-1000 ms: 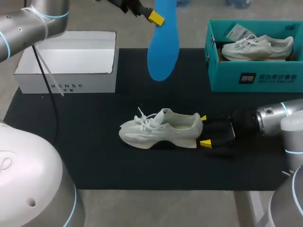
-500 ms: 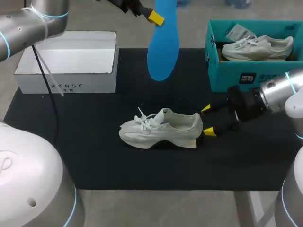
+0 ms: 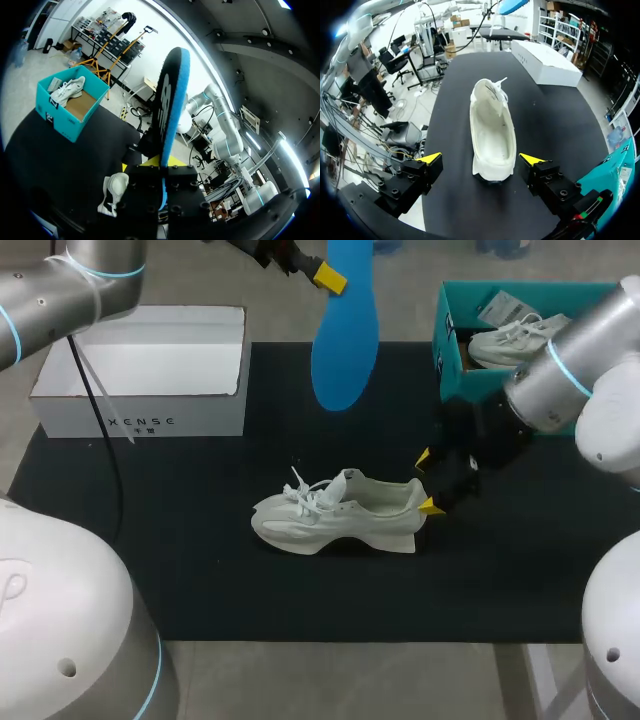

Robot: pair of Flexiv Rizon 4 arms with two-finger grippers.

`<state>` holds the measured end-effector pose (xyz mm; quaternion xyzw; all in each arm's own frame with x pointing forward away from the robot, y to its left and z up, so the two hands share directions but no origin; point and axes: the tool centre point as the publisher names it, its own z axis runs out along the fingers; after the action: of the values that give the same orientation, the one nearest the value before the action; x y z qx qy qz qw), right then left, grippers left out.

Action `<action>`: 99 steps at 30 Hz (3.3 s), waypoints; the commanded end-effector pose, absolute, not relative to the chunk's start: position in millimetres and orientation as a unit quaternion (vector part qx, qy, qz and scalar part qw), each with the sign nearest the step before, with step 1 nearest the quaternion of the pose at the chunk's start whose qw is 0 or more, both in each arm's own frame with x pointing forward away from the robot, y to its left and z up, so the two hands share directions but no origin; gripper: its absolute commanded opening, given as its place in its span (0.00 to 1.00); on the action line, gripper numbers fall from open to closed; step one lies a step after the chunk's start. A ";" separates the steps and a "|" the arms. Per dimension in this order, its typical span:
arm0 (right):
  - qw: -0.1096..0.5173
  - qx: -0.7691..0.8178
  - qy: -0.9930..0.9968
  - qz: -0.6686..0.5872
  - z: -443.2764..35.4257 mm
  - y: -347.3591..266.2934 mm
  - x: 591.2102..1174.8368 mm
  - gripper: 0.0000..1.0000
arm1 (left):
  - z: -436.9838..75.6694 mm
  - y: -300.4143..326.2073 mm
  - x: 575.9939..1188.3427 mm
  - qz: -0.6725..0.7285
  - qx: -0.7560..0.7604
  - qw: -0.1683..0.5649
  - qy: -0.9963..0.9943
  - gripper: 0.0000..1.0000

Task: Take the shoe out of the shoebox, open the shoe tongue, remove and reinsert the insole, then place the shoe into the shoebox

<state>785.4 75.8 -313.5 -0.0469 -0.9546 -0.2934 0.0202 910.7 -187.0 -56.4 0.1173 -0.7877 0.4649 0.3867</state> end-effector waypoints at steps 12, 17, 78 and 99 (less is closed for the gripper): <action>0.037 -0.034 -0.988 -0.144 -306.8 73.7 781.5 1.00 | -56.8 -186.6 910.9 0.465 0.117 0.387 -0.788 0.00; 0.036 -0.035 -0.988 -0.146 -306.6 72.2 779.8 1.00 | -56.8 -186.6 910.9 0.465 0.117 0.387 -0.788 0.00; 0.002 -0.102 -0.988 -0.115 -346.6 123.5 830.4 1.00 | -49.7 -169.0 916.9 0.471 0.121 0.384 -0.785 0.00; 0.042 -0.089 -0.990 -0.103 -404.2 131.1 839.8 0.00 | -49.7 -169.0 916.9 0.471 0.121 0.384 -0.785 0.00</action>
<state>838.2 129.5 -397.3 -0.0881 -0.9901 -0.1011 0.0410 917.7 -169.2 -49.7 0.1209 -0.7846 0.4706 0.3850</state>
